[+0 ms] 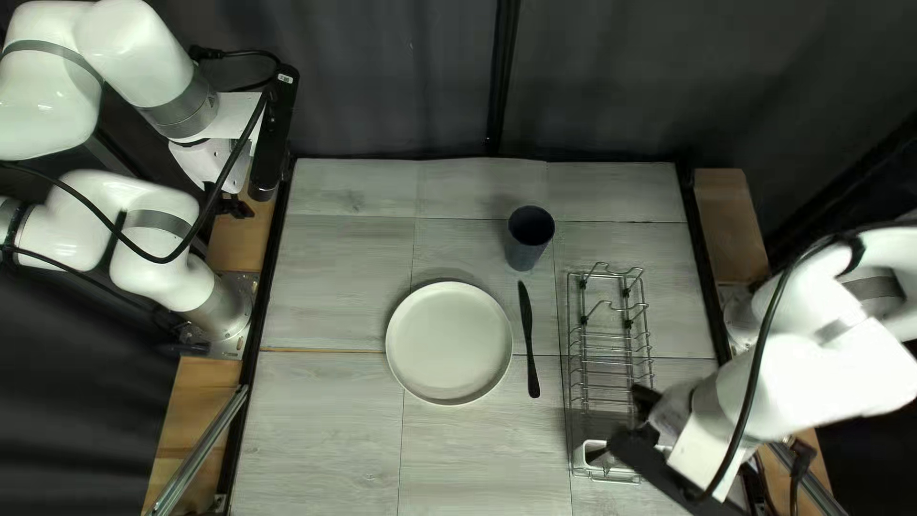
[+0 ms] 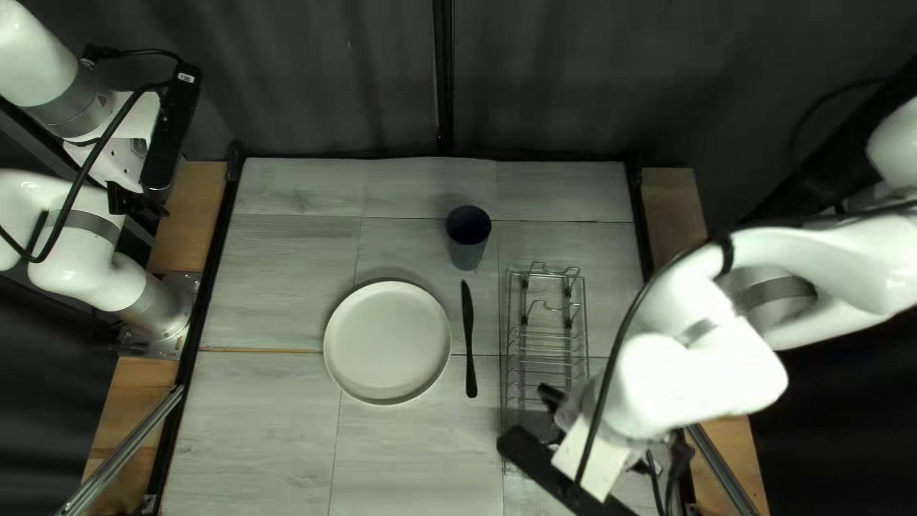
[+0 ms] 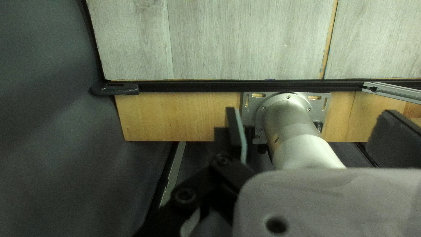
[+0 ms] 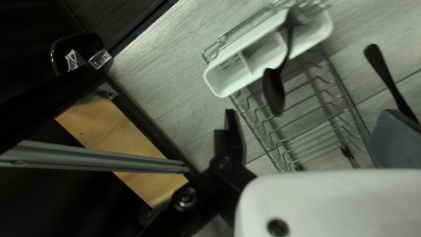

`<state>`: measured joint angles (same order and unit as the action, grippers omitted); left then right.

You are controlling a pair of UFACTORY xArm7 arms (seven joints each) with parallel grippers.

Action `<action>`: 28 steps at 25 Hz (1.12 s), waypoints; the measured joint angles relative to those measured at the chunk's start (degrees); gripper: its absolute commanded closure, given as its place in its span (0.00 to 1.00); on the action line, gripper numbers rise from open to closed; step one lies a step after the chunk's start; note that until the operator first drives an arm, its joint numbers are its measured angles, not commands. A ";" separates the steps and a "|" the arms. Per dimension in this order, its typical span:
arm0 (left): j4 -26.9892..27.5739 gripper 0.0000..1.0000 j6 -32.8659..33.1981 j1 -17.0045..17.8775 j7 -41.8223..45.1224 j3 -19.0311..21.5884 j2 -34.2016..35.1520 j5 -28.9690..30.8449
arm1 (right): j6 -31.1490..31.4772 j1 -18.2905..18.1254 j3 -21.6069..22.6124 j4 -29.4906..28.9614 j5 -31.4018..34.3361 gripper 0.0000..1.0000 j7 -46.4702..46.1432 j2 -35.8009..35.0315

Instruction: Pick up and place plate onto table. Place down one fork to the left of the plate. Place spoon and knife to the right of the plate. Place cup above the knife and spoon

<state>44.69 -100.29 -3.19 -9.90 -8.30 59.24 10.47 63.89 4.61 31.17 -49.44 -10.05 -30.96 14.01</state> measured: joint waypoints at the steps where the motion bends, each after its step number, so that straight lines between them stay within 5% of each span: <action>1: 0.00 0.00 0.00 0.00 0.00 0.00 0.00 0.00 | -0.57 0.14 0.03 1.25 0.10 0.00 -0.38 0.55; 12: 0.00 0.00 0.00 0.00 0.00 0.00 0.00 0.00 | -5.37 -0.73 -2.25 9.13 -6.13 0.00 4.53 5.55; 19: 0.00 0.00 0.00 0.00 0.00 0.00 0.00 0.00 | -6.32 -1.52 2.95 8.14 -7.62 0.00 25.80 5.59; 28: 0.00 0.00 0.00 0.00 0.00 0.00 0.00 0.00 | -6.46 -5.81 9.04 3.70 0.37 0.00 49.67 0.16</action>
<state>44.69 -100.29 -3.19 -9.90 -8.30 59.24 10.47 57.43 -1.19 40.21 -45.74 -9.68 18.71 14.17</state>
